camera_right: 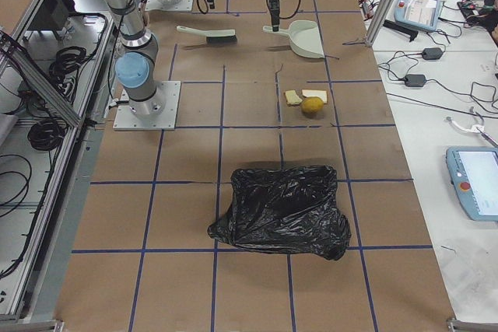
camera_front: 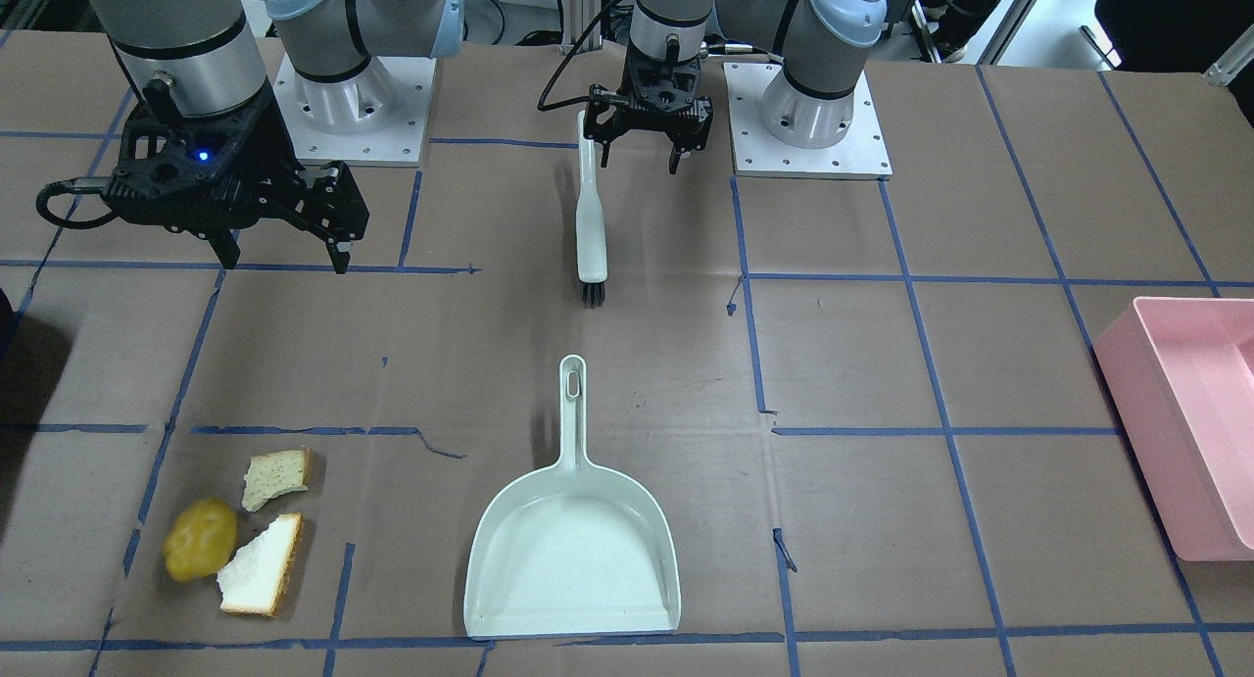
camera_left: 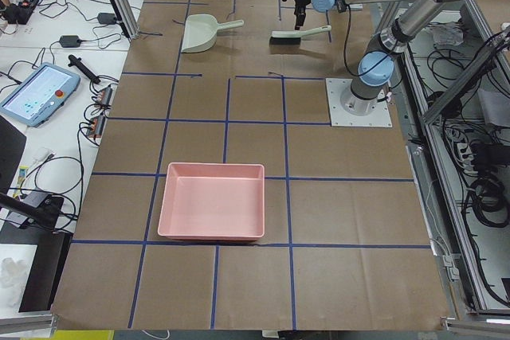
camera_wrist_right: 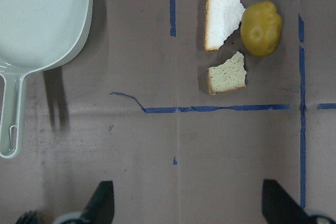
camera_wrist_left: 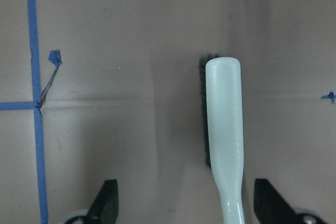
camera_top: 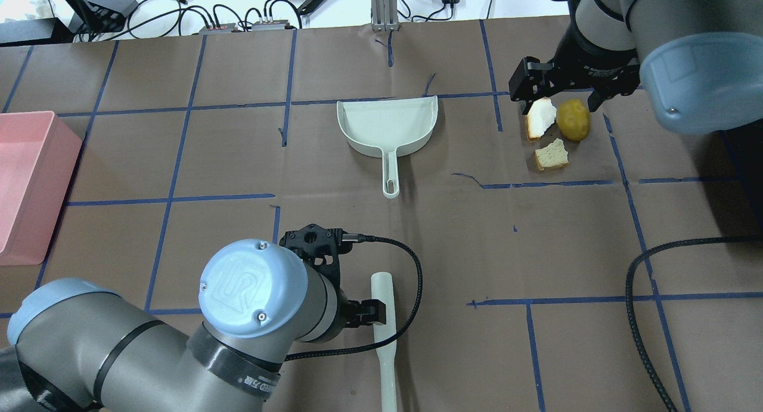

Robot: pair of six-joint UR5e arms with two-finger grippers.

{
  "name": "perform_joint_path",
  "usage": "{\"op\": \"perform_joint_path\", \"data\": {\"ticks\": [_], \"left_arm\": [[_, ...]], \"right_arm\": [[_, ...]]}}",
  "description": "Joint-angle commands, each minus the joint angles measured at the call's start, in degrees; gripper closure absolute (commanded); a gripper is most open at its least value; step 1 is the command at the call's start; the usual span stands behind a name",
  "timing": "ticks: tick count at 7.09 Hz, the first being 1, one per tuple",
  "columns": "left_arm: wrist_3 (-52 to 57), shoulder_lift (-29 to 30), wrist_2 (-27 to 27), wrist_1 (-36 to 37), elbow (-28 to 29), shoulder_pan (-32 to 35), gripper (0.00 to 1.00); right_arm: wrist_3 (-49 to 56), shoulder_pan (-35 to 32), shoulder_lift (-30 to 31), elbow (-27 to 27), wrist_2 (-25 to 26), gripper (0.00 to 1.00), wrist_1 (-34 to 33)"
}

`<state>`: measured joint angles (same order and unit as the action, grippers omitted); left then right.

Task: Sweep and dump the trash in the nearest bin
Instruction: 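Lower the left gripper over the white brush handle and align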

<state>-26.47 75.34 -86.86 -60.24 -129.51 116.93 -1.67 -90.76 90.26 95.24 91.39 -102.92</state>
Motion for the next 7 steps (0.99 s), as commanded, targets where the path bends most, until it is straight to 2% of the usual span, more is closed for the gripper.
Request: {"op": "perform_joint_path", "data": {"ticks": [1,2,3,4,6,7], "left_arm": [[-0.2,0.4,-0.5,1.3,-1.3,0.7,0.09],[0.2,0.4,-0.7,5.4,-4.0,1.0,0.09],[0.0,0.6,-0.7,14.8,-8.3,3.1,0.09],[-0.2,1.1,-1.0,21.8,-10.0,5.8,0.09],[-0.7,7.4,-9.4,24.2,-8.2,10.7,0.07],[-4.0,8.7,-14.3,24.2,-7.8,13.9,0.07]], "right_arm": [[0.0,0.0,0.1,0.2,0.0,0.00,0.0],[0.0,0.0,0.1,0.3,0.0,0.00,0.0],[0.0,0.0,0.1,0.4,0.0,0.00,0.0],[0.0,0.0,0.1,0.4,0.0,0.00,0.0],[0.0,0.0,0.1,0.5,0.0,0.00,0.0],[0.0,0.0,0.1,0.5,0.0,0.00,0.0]]}}
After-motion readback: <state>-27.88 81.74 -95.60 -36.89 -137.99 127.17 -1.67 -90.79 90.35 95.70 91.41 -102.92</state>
